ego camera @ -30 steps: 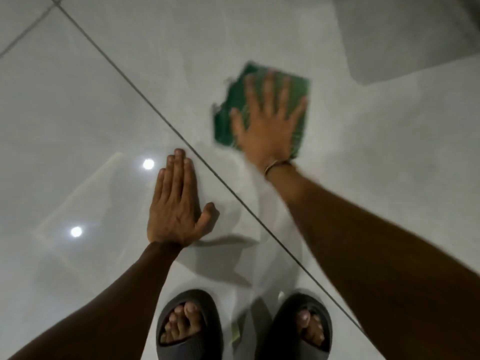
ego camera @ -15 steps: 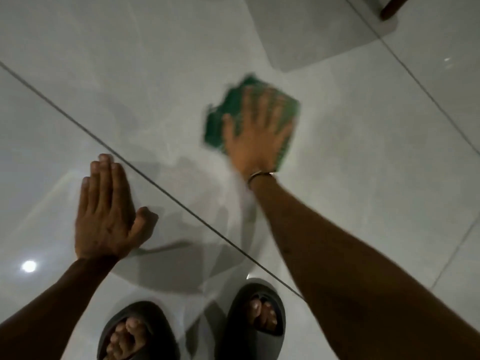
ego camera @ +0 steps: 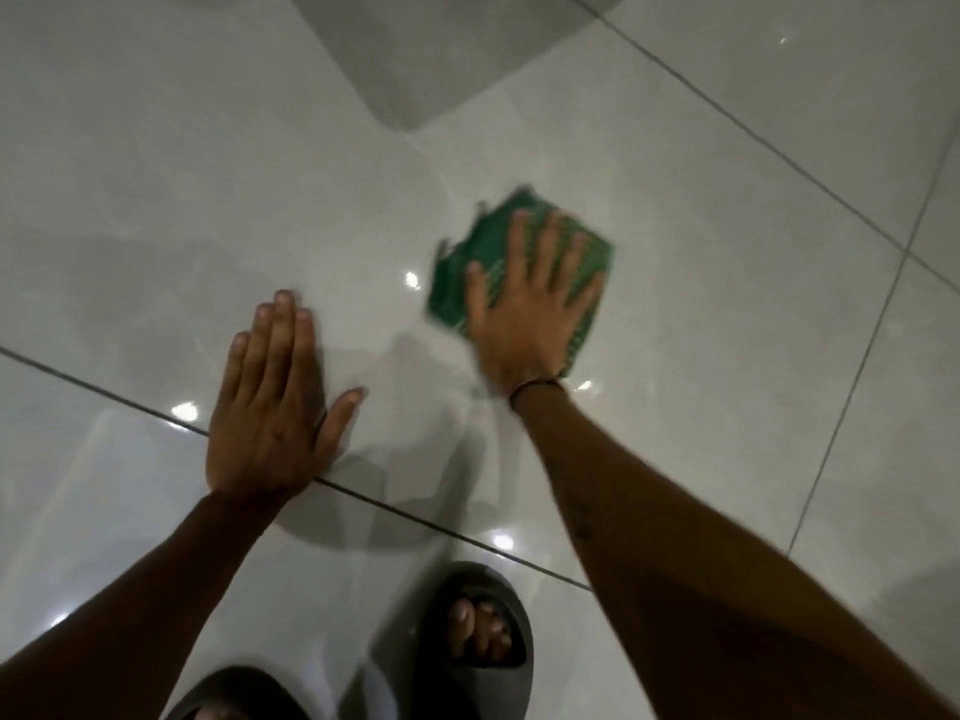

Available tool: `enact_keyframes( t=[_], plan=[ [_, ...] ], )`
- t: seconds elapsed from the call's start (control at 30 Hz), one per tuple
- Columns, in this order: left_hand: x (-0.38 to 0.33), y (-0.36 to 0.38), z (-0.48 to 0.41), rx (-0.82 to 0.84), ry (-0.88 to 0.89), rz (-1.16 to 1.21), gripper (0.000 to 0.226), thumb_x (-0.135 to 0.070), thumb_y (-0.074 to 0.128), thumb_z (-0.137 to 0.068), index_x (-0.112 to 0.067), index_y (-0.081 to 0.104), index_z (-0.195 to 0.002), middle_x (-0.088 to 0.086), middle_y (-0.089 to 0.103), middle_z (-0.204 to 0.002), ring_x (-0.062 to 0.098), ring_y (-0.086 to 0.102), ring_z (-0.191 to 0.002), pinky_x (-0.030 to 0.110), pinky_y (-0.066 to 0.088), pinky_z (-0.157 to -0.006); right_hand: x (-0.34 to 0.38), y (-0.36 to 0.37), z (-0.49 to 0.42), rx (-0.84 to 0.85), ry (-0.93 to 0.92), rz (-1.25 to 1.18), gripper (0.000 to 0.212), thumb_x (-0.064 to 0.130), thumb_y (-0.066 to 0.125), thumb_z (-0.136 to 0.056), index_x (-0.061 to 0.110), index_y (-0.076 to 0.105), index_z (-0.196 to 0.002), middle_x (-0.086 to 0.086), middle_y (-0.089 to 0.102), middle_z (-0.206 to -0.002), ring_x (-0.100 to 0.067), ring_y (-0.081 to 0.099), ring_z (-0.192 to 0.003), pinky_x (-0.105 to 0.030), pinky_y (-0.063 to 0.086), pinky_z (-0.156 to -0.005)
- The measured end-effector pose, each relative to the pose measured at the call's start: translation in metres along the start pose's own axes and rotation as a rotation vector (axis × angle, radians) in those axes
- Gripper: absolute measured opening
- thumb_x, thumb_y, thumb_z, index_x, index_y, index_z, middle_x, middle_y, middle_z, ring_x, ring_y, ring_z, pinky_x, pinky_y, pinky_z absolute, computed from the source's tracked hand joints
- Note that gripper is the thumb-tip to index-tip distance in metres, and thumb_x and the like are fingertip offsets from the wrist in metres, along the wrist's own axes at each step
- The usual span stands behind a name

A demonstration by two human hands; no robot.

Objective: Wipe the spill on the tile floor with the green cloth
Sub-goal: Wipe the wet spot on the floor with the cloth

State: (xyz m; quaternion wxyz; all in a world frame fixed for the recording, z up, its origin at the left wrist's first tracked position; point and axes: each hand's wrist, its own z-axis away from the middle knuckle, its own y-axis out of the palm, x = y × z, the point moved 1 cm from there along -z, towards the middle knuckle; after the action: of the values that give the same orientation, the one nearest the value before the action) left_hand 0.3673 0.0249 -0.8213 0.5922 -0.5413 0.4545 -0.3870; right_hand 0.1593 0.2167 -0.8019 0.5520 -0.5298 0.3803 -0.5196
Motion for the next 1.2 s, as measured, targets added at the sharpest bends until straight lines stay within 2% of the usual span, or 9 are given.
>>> enact_keyframes(
  t=[0.13,0.33,0.4,0.57,0.7,0.8,0.93,1.1,1.2],
  plan=[
    [-0.009,-0.005,0.015,0.042,0.053,0.014,0.094,-0.062,0.04,-0.109,-0.002,0.014,-0.176,0.019,0.01,-0.187,0.037,0.013,-0.175,0.05,0.013,-0.142,-0.042,0.008,0.131,0.155,-0.396,-0.001,0.084,0.072,0.04,-0.104,0.037,0.009,-0.174,-0.004,0.001,-0.184,-0.035,0.0,-0.17,-0.071,0.009,-0.132],
    [-0.022,-0.014,-0.059,-0.043,0.057,0.041,0.094,-0.063,0.038,-0.109,-0.006,0.007,-0.177,0.017,0.005,-0.188,0.034,0.006,-0.176,0.05,0.011,-0.144,-0.135,-0.053,0.015,-0.042,0.482,-0.065,0.084,0.069,0.023,-0.103,0.026,0.011,-0.174,-0.011,0.007,-0.183,-0.04,0.004,-0.169,-0.073,0.01,-0.13],
    [-0.024,-0.007,-0.049,-0.02,0.051,0.043,0.094,-0.063,0.037,-0.109,-0.006,0.006,-0.177,0.017,0.005,-0.188,0.033,0.004,-0.176,0.05,0.011,-0.144,-0.104,-0.049,-0.044,-0.112,0.525,-0.064,0.086,0.07,0.02,-0.102,0.025,0.011,-0.174,-0.011,0.006,-0.183,-0.04,0.002,-0.169,-0.073,0.006,-0.13],
    [-0.028,-0.003,0.021,0.03,0.061,0.07,0.09,-0.057,0.043,-0.11,0.0,0.017,-0.175,0.021,0.015,-0.186,0.038,0.016,-0.174,0.052,0.019,-0.142,0.004,0.01,0.026,0.0,-0.097,-0.022,0.079,0.067,0.029,-0.107,0.026,0.016,-0.174,-0.012,0.01,-0.183,-0.041,0.005,-0.169,-0.074,0.006,-0.131],
    [-0.03,-0.008,-0.003,-0.04,-0.005,0.142,0.08,-0.043,0.045,-0.112,0.006,0.025,-0.172,0.027,0.022,-0.183,0.042,0.022,-0.172,0.059,0.026,-0.139,-0.058,-0.002,0.124,0.129,-0.349,0.03,0.081,0.069,0.038,-0.105,0.033,0.014,-0.174,-0.007,0.007,-0.184,-0.036,0.006,-0.17,-0.067,0.012,-0.132],
    [-0.031,-0.011,-0.015,-0.053,-0.001,0.154,0.078,-0.042,0.043,-0.113,0.006,0.025,-0.172,0.027,0.021,-0.183,0.041,0.02,-0.173,0.057,0.024,-0.14,-0.111,-0.03,0.085,0.122,0.008,0.098,0.083,0.068,0.031,-0.103,0.026,0.02,-0.174,-0.012,0.014,-0.182,-0.041,0.013,-0.168,-0.067,0.014,-0.133],
    [-0.026,-0.009,-0.033,-0.05,-0.017,0.169,0.078,-0.04,0.045,-0.113,0.004,0.022,-0.173,0.026,0.017,-0.184,0.039,0.015,-0.174,0.056,0.021,-0.141,-0.019,-0.041,-0.062,-0.042,0.374,-0.029,0.085,0.069,0.018,-0.104,0.023,0.009,-0.175,-0.013,0.004,-0.183,-0.04,0.001,-0.169,-0.073,0.005,-0.131],
    [-0.024,-0.011,-0.002,0.014,-0.041,0.159,0.075,-0.036,0.047,-0.111,0.007,0.028,-0.17,0.028,0.022,-0.182,0.041,0.021,-0.172,0.058,0.025,-0.14,0.106,0.011,-0.017,0.068,-0.342,0.029,0.078,0.066,0.021,-0.109,0.025,0.014,-0.174,-0.014,0.01,-0.182,-0.042,0.007,-0.168,-0.076,0.007,-0.13],
    [-0.018,-0.017,-0.008,-0.034,-0.101,0.14,0.069,-0.027,0.041,-0.11,0.011,0.034,-0.167,0.031,0.029,-0.178,0.046,0.029,-0.168,0.062,0.033,-0.135,0.079,0.021,0.05,0.123,-0.572,0.058,0.076,0.064,0.028,-0.11,0.027,0.011,-0.174,-0.01,0.007,-0.183,-0.036,0.003,-0.17,-0.07,0.01,-0.132]
  ],
)
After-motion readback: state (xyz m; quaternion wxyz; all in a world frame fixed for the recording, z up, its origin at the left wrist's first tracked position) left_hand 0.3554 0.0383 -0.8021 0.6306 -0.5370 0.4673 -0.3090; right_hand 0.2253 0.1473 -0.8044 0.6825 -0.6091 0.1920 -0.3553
